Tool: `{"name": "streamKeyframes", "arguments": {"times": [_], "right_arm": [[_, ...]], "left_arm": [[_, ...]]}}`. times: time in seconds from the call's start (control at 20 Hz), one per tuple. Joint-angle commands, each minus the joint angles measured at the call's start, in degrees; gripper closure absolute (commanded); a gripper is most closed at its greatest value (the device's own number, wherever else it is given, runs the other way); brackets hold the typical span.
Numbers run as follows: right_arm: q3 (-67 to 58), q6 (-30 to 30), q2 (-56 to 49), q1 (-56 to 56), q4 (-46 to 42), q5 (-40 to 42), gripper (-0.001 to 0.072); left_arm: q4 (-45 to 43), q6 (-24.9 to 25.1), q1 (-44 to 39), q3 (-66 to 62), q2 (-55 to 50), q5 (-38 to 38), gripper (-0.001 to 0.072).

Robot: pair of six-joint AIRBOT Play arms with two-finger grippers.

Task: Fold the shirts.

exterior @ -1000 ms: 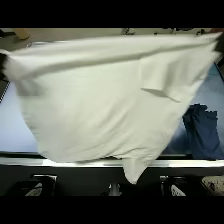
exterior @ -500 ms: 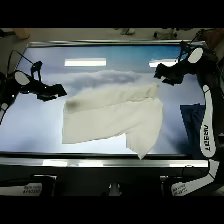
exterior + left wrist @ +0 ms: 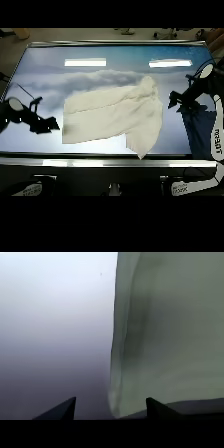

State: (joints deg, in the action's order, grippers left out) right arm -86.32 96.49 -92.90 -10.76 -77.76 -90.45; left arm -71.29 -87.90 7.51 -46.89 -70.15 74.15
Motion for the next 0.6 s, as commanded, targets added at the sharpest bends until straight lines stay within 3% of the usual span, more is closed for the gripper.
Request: {"name": "streamKeyframes", "arguments": {"times": [0.0,0.25,0.35,0.4,0.5,0.55], "right_arm": [[10.5,-0.6,3.5,-0.9,-0.6,3.5,0.0316],[11.5,-1.4,3.4,-0.9,-0.7,3.5,0.0323],[13.4,-3.5,3.5,-0.9,0.7,3.7,0.0322],[15.1,-5.5,3.4,-0.9,2.9,4.3,0.032],[19.5,-9.0,3.4,-0.9,7.7,7.0,0.0279],[21.5,-10.0,3.4,-0.9,9.5,9.2,0.0279]], "left_arm": [[7.5,3.8,0.3,16.6,5.8,-7.2,0.0178],[12.5,4.0,0.2,18.2,5.6,-14.7,0.0188],[12.9,3.9,-0.4,18.2,5.6,-17.2,0.031],[12.9,3.9,-1.0,18.2,5.6,-18.1,0.0405],[12.9,3.9,-2.0,18.2,5.6,-18.8,0.0666],[12.9,4.0,-2.3,18.2,5.6,-18.8,0.0679]]}}
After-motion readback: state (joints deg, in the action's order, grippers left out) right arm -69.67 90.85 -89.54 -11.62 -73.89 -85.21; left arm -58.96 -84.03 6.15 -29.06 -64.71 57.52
